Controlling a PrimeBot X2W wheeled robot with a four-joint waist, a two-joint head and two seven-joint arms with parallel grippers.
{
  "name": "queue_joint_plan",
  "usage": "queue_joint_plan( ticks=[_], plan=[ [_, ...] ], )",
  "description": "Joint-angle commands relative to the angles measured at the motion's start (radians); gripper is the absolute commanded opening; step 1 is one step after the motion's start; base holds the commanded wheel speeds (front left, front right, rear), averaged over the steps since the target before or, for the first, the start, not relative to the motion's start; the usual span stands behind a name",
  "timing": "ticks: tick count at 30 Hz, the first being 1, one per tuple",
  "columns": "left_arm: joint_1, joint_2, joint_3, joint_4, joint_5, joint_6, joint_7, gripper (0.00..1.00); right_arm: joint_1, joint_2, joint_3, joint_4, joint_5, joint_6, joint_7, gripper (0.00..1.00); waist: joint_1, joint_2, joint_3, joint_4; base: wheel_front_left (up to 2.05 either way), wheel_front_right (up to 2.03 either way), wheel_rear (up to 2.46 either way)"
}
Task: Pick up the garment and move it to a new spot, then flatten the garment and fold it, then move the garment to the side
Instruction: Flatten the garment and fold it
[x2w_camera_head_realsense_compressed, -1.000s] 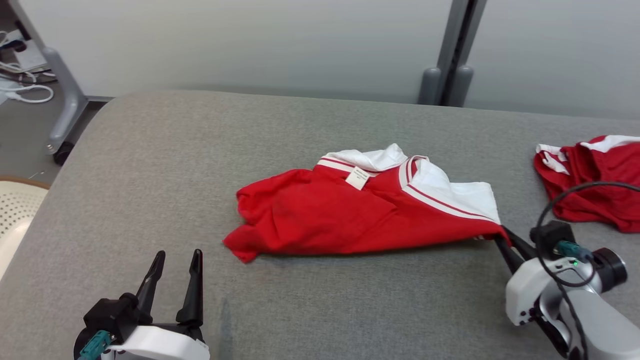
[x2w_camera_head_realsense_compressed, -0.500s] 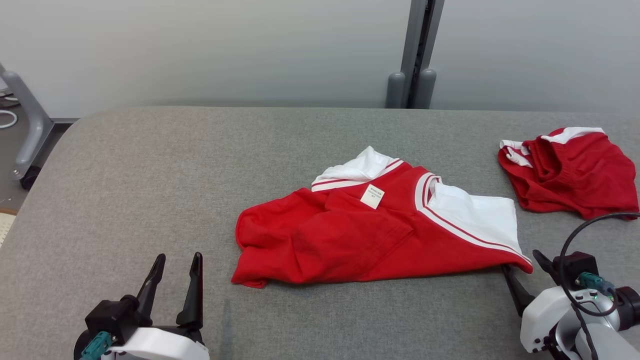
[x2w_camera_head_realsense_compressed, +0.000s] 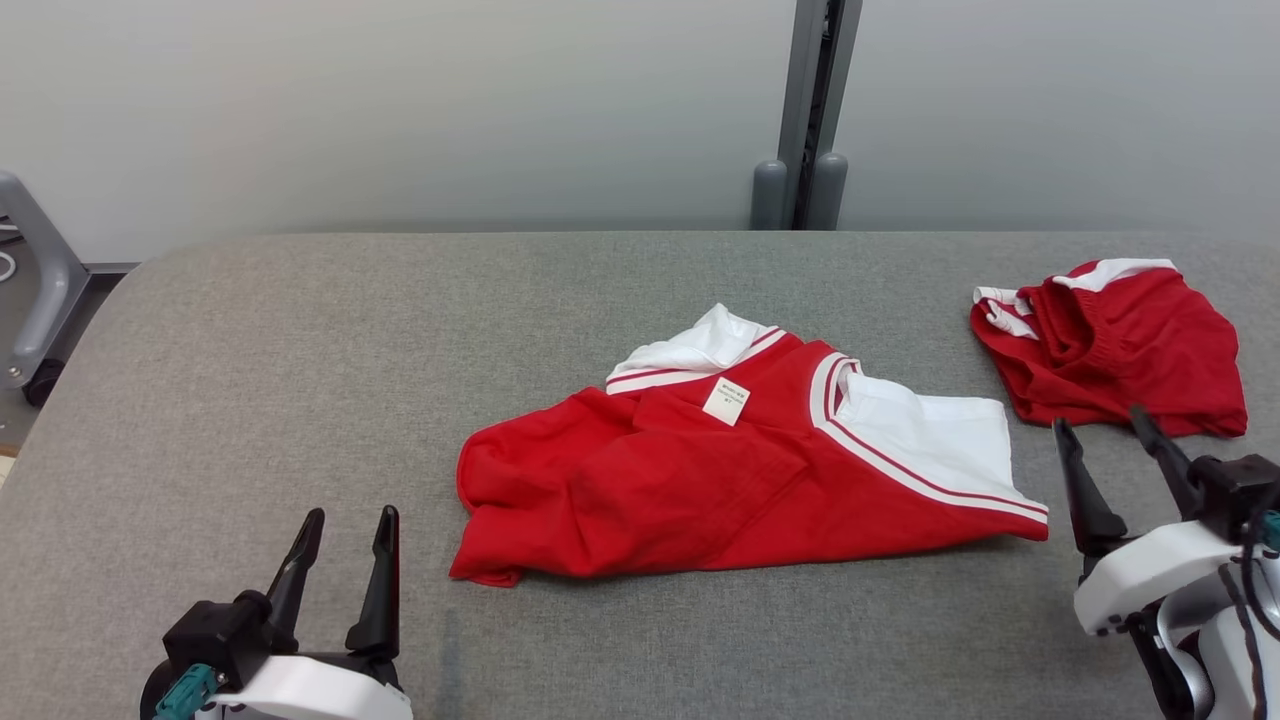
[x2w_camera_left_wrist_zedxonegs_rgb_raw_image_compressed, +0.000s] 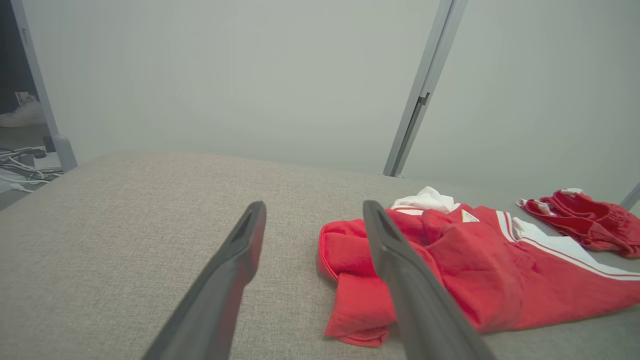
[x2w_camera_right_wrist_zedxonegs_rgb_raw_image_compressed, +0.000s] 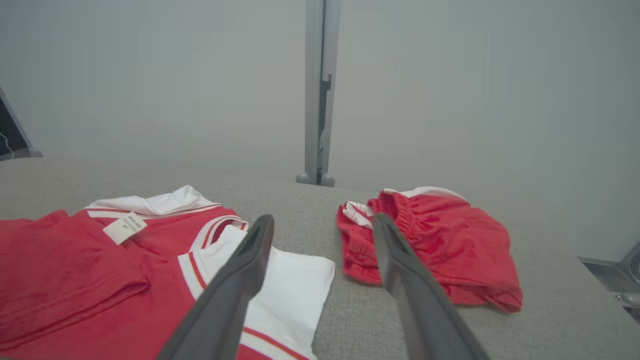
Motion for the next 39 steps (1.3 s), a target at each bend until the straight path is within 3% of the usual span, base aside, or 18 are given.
queue_joint_plan(
  ticks=[1, 7, 17, 31, 39],
  plan=[
    [-0.004, 0.009, -0.001, -0.004, -0.001, -0.004, -0.002, 1.00, 0.020, 0.007, -0.022, -0.044, -0.008, 0.000, -0.006, 1.00, 0.0000, 0.0000, 0.001, -0.002, 0.00, 0.00, 0.00],
    [-0.019, 0.008, -0.017, -0.007, -0.001, -0.004, -0.002, 1.00, 0.101, 0.084, -0.175, -0.233, 0.003, 0.000, -0.006, 1.00, 0.0000, 0.0000, 0.003, 0.002, 0.00, 0.00, 0.00],
    [-0.026, 0.007, -0.027, -0.016, 0.006, -0.004, -0.002, 1.00, 0.219, 0.178, -0.269, -0.430, -0.021, 0.000, -0.005, 1.00, 0.0000, 0.0000, 0.017, -0.007, 0.00, 0.00, 0.00],
    [-0.048, 0.006, -0.049, -0.011, 0.007, -0.004, -0.002, 1.00, 0.229, 0.201, -0.242, -0.436, -0.035, 0.000, -0.005, 1.00, 0.0000, 0.0000, 0.019, -0.033, 0.00, 0.00, 0.00],
    [-0.116, 0.006, -0.166, 0.002, 0.005, -0.004, 0.001, 1.00, 0.213, 0.192, -0.232, -0.429, -0.029, 0.000, -0.005, 1.00, 0.0000, 0.0000, 0.019, -0.053, 0.00, 0.00, 0.00]
  ],
)
